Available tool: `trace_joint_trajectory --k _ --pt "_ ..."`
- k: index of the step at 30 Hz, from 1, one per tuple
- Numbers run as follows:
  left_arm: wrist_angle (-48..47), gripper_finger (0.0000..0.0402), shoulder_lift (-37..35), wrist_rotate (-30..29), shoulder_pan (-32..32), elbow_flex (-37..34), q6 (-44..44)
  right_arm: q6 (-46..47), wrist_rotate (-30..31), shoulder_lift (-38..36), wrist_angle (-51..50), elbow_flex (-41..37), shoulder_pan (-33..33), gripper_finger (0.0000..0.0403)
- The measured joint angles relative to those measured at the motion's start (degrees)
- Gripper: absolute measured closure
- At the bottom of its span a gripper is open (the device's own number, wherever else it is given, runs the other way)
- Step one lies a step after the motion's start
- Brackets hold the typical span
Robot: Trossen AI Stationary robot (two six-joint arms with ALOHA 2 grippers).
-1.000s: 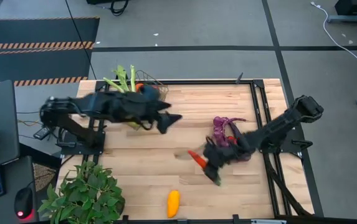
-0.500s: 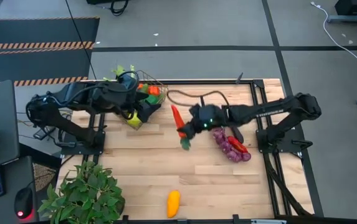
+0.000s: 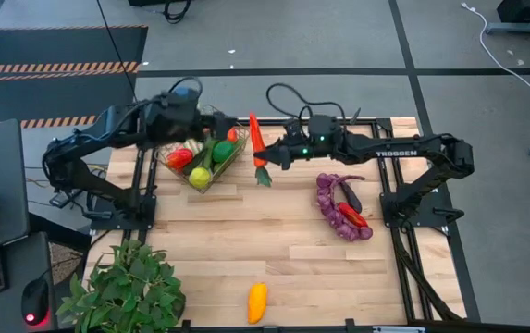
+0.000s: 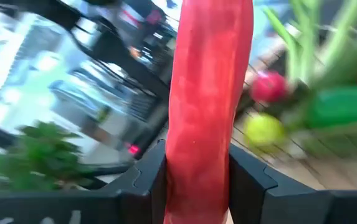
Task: Build produce basket
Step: Put the carrot into the wire basket
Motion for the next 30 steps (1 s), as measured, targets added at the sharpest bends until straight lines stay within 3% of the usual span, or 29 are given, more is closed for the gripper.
trace_joint_trajectory --k 4,7,10,15,24,30 --pt "6.18 0.0014 2.00 0.65 3.68 -0.10 -3.01 1.95 -4.18 0.00 5.85 -0.01 -1.09 0.0273" --pt "11.77 0.0014 3.85 4.86 5.58 -0.08 -3.34 2.23 -6.34 0.00 8.77 -0.02 -1.20 0.0273" --pt "15.04 0.0014 6.66 10.81 6.24 -0.01 -4.82 4.32 -6.31 0.00 10.36 -0.02 -1.25 0.0273" --pt "15.62 0.0014 10.65 15.22 6.22 -0.06 -4.84 4.41 -3.57 -0.04 12.56 -0.02 -1.25 0.0273" --pt "15.61 0.0020 12.09 16.44 6.01 -0.08 -0.02 3.08 -0.64 -0.04 11.65 -0.02 -1.25 0.0273" --pt "14.55 0.0078 12.07 16.41 6.05 -0.08 0.03 3.43 0.02 -0.04 11.45 -0.02 -1.55 0.0273"
